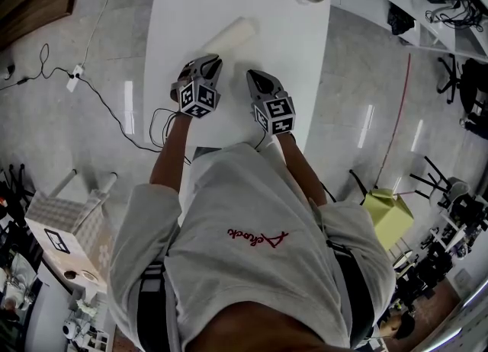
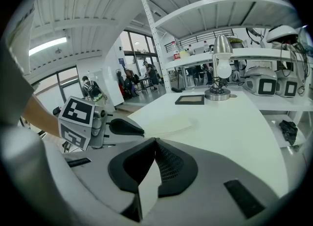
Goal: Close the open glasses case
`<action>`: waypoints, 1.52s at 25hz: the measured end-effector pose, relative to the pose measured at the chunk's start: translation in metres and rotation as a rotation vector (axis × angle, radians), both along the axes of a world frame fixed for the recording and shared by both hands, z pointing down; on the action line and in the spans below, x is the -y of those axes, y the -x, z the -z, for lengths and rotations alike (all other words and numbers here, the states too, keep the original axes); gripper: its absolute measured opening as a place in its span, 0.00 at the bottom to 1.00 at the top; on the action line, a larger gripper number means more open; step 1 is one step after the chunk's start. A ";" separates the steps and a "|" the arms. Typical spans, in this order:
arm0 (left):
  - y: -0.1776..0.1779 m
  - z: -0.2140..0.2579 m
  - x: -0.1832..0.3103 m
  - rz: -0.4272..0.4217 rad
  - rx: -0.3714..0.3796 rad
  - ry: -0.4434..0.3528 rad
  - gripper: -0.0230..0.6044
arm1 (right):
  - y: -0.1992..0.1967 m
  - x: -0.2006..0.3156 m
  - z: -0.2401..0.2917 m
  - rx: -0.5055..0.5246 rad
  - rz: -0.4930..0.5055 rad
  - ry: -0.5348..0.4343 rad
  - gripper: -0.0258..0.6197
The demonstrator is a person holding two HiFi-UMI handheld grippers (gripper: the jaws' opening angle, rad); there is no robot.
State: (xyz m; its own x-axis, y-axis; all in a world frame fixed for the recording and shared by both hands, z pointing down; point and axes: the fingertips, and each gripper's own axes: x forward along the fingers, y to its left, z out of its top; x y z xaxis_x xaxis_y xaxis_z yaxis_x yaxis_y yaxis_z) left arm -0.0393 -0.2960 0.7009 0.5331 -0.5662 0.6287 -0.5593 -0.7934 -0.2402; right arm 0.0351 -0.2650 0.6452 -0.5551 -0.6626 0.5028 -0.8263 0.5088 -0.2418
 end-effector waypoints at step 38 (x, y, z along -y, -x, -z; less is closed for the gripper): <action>-0.031 0.152 -0.021 0.117 -0.471 -0.162 0.07 | -0.008 -0.017 0.052 0.085 -0.015 -0.151 0.08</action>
State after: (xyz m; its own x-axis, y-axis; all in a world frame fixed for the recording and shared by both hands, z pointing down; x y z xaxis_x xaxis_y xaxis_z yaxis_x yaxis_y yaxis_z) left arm -0.0088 -0.2748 0.5484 0.6645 -0.7095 0.2348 -0.7196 -0.6922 -0.0554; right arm 0.0435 -0.2484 0.5932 -0.5813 -0.7352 0.3487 -0.8136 0.5326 -0.2334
